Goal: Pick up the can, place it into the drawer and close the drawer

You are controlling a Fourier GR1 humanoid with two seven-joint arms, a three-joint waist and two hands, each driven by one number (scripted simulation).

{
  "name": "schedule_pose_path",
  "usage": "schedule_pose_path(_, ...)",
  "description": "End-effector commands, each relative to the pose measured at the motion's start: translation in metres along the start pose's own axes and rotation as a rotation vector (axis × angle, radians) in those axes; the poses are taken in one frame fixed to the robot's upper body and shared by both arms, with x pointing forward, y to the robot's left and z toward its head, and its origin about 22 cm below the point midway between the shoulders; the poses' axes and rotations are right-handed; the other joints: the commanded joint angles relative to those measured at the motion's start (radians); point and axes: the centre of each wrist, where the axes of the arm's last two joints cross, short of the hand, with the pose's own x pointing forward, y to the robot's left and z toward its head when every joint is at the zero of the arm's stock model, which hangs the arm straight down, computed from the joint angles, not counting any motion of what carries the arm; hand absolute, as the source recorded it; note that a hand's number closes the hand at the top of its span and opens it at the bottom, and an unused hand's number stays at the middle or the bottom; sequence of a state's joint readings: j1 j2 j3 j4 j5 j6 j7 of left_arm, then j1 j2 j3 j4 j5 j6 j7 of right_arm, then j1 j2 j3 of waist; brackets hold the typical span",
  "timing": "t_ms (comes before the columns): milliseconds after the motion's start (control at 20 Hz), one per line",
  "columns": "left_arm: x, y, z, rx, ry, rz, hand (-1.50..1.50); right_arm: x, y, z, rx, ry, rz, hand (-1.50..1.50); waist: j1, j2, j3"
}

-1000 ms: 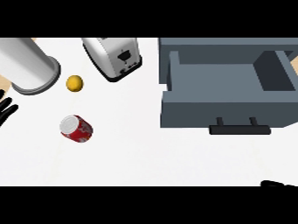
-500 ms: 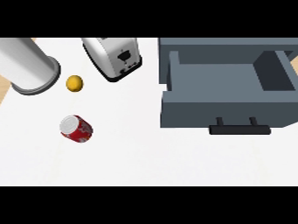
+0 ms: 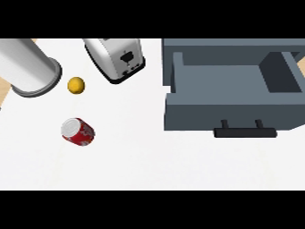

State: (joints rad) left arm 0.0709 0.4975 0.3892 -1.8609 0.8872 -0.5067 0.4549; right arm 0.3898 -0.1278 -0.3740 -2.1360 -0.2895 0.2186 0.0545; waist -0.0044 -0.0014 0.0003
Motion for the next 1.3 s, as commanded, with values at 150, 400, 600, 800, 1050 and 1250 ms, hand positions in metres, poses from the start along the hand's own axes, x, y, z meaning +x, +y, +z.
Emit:
schedule_pose_path(150, -0.015, -0.017, -0.025, 0.006, 0.051, 0.083, -1.5, 0.005, -0.021, 0.012, -0.012, -0.011, -0.02, -1.5, -0.004, 0.0, 0.0)
schedule_pose_path(400, -0.046, -0.02, -0.058, 0.003, 0.083, 0.082, -1.5, 0.025, -0.02, 0.013, 0.007, -0.013, -0.005, -1.5, -0.008, 0.002, -0.001)
schedule_pose_path(600, -0.046, -0.024, -0.056, 0.014, 0.075, 0.081, -1.5, 0.01, -0.04, 0.017, -0.002, -0.023, 0.0, -1.5, -0.003, 0.001, 0.0)
schedule_pose_path(800, -0.053, -0.03, -0.068, 0.039, 0.101, 0.052, -1.5, 0.026, -0.042, 0.025, 0.0, 0.006, 0.004, -1.5, -0.006, 0.0, 0.0)
schedule_pose_path(1050, -0.102, -0.023, -0.071, 0.053, 0.123, 0.019, -1.5, 0.015, -0.023, 0.013, -0.02, -0.013, -0.025, -1.5, -0.002, 0.003, -0.001)
schedule_pose_path(1250, -0.12, -0.024, -0.061, 0.091, 0.134, 0.019, -1.5, 0.023, -0.037, 0.027, 0.003, 0.008, -0.02, -1.5, -0.002, 0.001, -0.001)
